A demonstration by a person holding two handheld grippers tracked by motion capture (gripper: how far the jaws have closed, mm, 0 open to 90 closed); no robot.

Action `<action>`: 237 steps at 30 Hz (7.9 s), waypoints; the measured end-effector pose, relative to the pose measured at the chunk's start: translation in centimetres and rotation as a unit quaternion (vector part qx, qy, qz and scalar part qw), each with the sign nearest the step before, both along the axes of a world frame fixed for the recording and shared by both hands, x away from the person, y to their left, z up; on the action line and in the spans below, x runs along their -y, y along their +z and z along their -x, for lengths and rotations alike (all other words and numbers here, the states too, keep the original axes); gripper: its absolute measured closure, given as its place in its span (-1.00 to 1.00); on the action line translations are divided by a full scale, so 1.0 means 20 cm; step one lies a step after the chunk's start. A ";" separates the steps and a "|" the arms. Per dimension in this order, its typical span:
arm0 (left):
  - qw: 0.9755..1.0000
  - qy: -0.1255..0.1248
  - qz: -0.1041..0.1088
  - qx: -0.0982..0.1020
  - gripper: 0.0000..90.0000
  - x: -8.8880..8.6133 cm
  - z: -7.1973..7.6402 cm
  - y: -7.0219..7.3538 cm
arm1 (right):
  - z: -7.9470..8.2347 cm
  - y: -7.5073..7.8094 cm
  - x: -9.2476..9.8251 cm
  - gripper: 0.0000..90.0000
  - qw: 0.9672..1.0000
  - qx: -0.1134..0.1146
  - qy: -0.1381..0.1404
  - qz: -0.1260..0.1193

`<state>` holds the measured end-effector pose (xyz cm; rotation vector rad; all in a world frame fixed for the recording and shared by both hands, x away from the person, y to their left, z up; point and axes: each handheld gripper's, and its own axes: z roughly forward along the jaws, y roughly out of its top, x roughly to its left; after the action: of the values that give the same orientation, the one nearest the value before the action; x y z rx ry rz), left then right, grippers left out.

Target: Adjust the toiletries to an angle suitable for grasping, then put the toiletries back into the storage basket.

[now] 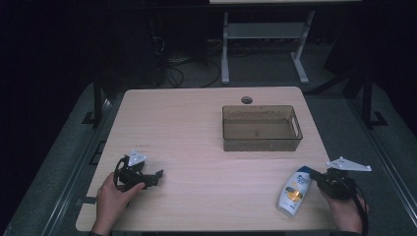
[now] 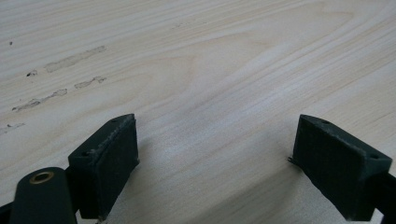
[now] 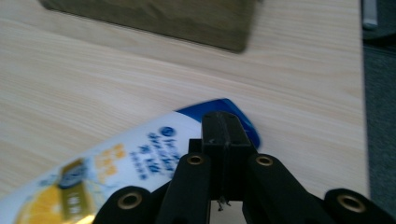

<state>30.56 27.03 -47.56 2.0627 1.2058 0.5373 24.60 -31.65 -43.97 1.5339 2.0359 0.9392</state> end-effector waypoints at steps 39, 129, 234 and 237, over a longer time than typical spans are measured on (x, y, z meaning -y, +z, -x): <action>1.000 0.000 0.000 0.000 -0.71 0.00 0.00 0.00 | -0.20 -0.11 -0.03 1.00 0.999 -0.050 0.000 0.006; 1.000 0.000 0.000 0.000 -0.71 0.00 0.00 0.00 | -0.27 0.04 -0.49 -0.31 0.991 -0.059 0.114 -0.028; 1.000 0.001 0.001 -0.001 -0.71 0.00 0.00 0.00 | -0.22 0.25 -0.53 -0.18 0.992 0.001 0.120 -0.044; 1.000 0.001 0.001 -0.001 -0.71 0.00 0.00 0.00 | -0.21 0.26 -0.51 -0.18 0.991 0.012 0.119 -0.058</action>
<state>30.55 27.01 -47.56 2.0609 1.2081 0.5349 28.87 -21.43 -38.67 1.3468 2.2173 1.1786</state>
